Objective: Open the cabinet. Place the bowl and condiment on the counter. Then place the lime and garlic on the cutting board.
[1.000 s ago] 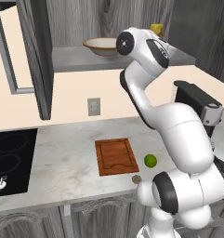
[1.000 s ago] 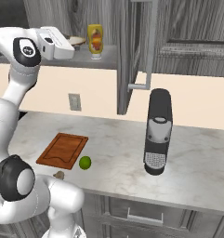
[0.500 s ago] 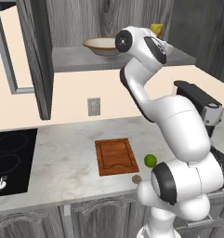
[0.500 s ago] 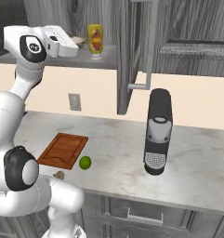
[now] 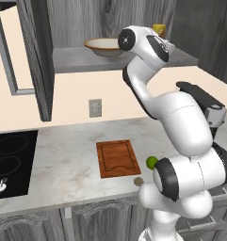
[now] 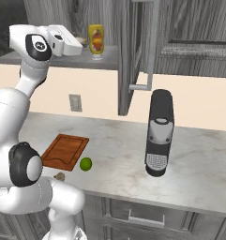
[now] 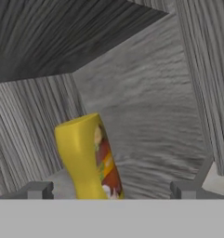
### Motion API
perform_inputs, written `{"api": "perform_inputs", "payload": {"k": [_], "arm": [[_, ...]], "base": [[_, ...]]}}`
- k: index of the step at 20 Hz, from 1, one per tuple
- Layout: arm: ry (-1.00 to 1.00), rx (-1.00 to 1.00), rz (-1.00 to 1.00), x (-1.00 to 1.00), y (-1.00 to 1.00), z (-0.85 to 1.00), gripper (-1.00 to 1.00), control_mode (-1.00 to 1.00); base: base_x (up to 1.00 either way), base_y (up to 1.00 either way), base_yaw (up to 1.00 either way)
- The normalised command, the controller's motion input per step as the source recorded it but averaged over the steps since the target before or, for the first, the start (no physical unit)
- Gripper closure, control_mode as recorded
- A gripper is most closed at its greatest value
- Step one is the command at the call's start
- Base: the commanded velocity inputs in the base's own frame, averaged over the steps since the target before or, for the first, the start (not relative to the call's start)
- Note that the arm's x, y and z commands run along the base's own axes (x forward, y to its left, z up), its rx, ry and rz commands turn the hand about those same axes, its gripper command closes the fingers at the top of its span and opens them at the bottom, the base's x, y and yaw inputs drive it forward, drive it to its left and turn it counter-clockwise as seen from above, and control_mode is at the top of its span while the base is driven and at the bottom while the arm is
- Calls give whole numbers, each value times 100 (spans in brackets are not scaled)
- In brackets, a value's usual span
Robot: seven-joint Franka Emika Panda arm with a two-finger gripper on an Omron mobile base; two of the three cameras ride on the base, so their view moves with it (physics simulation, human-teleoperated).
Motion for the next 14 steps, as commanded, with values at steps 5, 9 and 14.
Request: {"api": "perform_inputs", "payload": {"k": [5,9,14], "arm": [[0,0,2,5,0,0,-100,-100],[0,0,3,6,0,-2,-100,-100],[0,0,2,6,-1,-1,-100,-100]], "base": [[0,0,0],[0,0,0],[0,0,0]]}}
